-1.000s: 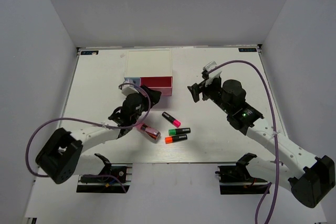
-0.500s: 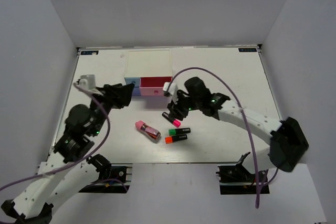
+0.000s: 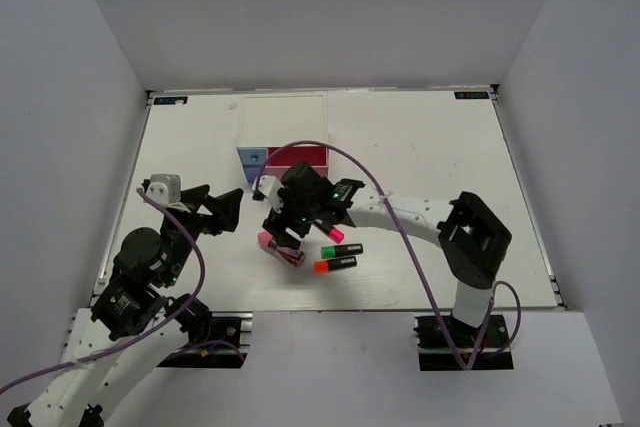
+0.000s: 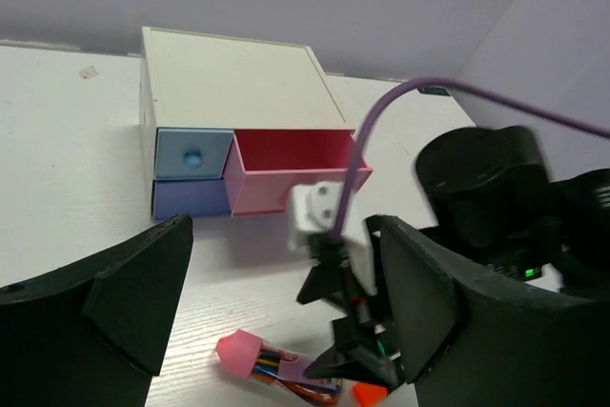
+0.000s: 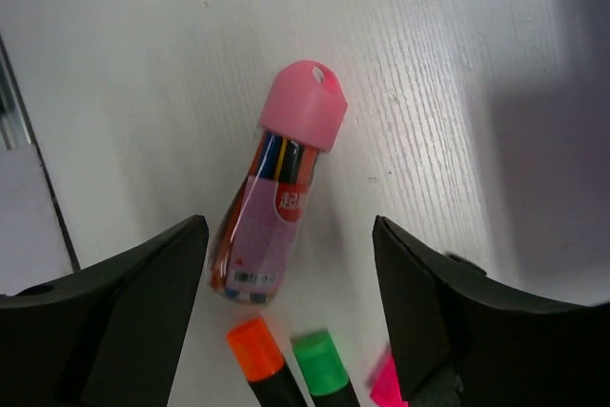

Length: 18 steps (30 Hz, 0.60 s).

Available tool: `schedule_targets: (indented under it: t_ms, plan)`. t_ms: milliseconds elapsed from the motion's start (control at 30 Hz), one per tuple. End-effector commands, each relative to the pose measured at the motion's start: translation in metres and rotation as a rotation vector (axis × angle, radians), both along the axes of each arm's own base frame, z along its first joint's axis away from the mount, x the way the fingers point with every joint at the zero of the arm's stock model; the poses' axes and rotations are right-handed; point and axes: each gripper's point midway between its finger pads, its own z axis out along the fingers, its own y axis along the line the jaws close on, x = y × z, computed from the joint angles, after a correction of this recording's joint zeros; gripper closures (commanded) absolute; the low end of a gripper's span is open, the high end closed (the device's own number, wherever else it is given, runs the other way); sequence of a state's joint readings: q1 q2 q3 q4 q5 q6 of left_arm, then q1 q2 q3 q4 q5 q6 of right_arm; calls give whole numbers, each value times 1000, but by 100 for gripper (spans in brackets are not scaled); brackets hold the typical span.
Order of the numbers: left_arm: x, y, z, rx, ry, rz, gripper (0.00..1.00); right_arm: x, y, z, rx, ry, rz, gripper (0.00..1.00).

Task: Sort the stationery into containers
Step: Open the drawer, then grab a piece of stationery with the right arm

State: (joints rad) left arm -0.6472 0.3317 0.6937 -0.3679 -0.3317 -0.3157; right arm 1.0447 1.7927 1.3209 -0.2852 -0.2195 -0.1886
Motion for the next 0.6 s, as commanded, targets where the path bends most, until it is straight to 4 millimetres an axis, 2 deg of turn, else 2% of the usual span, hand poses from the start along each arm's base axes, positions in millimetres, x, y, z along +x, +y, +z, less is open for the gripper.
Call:
schedule_targets:
  t_ms: [0, 167, 367, 567]
  plan:
    - [-4, 4, -1, 21, -11, -1, 11, 9, 13, -14, -44, -8, -86, 24]
    - [-6, -2, -1, 22, -12, -35, 11, 8, 21, -30, -80, -4, -95, 22]
    - [-9, -3, 0, 34, -27, -57, 11, 10, 19, -48, -127, 5, -103, 22]
    - [-10, -6, 0, 35, -28, -75, 11, -5, 15, -65, -187, 45, -40, 25]
